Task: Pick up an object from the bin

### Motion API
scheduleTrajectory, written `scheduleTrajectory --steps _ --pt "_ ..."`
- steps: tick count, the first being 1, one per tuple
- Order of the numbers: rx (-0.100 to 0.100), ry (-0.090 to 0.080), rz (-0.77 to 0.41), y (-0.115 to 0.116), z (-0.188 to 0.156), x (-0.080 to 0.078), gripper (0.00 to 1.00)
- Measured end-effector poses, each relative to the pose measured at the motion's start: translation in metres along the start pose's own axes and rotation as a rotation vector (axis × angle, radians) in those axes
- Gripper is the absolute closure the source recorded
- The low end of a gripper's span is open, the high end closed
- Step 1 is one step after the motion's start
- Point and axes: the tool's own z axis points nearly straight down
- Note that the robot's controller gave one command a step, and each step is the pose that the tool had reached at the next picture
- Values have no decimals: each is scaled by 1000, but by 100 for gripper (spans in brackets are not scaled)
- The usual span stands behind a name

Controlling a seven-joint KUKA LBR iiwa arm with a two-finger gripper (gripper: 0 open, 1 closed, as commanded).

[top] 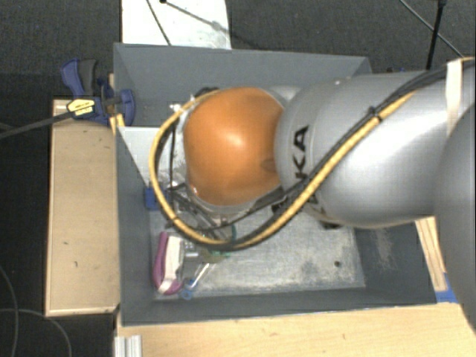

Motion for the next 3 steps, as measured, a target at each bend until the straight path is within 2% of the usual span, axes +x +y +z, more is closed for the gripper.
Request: scheduleTrajectory --steps 1,2,3 --pt "1 0 -177 -96 101 -2 0" --pt "-8 -15 -73 -107 156 -21 0" --pt "-3 -18 -66 -110 155 -22 100"
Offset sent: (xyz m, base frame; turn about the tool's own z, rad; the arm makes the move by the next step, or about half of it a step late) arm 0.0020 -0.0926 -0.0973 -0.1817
